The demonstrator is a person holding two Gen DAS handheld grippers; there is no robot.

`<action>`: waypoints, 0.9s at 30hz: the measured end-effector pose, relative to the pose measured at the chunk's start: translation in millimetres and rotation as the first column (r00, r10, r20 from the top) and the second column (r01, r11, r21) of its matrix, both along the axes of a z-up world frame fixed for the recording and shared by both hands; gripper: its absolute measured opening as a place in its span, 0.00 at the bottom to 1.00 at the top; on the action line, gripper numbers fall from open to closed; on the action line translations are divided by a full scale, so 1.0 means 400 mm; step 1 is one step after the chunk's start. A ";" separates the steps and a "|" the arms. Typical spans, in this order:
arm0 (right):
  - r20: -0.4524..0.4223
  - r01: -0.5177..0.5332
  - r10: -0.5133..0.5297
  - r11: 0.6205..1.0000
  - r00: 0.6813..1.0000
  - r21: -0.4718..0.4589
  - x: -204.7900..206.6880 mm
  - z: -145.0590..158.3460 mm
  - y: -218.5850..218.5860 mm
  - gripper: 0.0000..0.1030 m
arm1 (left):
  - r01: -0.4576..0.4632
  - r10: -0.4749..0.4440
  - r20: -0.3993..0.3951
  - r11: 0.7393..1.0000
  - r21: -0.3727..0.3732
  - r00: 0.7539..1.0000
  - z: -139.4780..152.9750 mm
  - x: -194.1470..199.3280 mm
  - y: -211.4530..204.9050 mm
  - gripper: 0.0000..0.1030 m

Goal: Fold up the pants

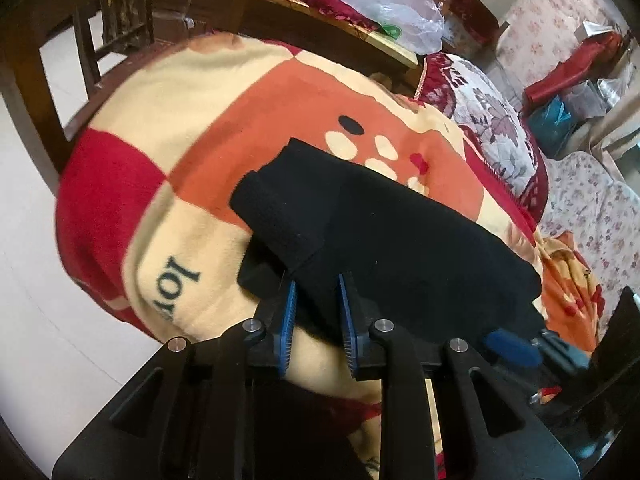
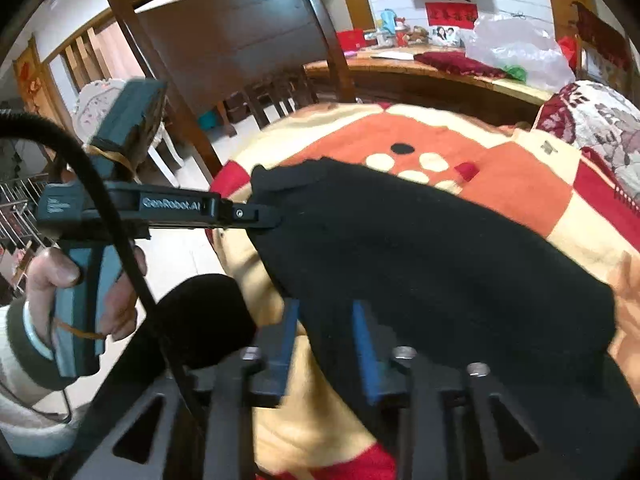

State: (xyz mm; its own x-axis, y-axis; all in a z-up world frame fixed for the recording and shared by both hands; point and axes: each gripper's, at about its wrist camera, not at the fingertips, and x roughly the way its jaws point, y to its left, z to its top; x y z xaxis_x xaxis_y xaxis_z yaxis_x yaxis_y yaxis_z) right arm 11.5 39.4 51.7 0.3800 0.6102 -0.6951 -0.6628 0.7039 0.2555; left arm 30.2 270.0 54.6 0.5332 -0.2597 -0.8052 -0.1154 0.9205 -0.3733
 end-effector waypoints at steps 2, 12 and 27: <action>-0.011 0.038 -0.038 0.999 0.999 0.030 -0.003 0.020 -0.044 0.32 | -0.002 0.002 0.009 0.999 0.035 1.000 0.015 -0.016 -0.001 0.18; -0.075 0.281 -0.273 0.951 0.959 0.130 0.042 0.069 -0.319 0.32 | -0.033 0.031 0.024 0.993 0.112 0.999 0.042 -0.032 0.017 0.18; -0.437 0.383 -0.238 0.880 0.867 0.281 0.250 -0.076 -0.352 0.26 | -0.050 0.050 -0.045 0.999 0.008 0.998 -0.019 0.018 -0.030 0.18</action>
State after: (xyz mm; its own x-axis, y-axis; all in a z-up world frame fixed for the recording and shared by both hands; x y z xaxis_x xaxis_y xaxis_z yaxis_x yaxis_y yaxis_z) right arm 111.5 -101.6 21.2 0.3427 0.7319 -0.5890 -0.2240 0.6725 0.7054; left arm 37.2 258.1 46.8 0.5086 -0.2277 -0.8303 -0.1777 0.9159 -0.3600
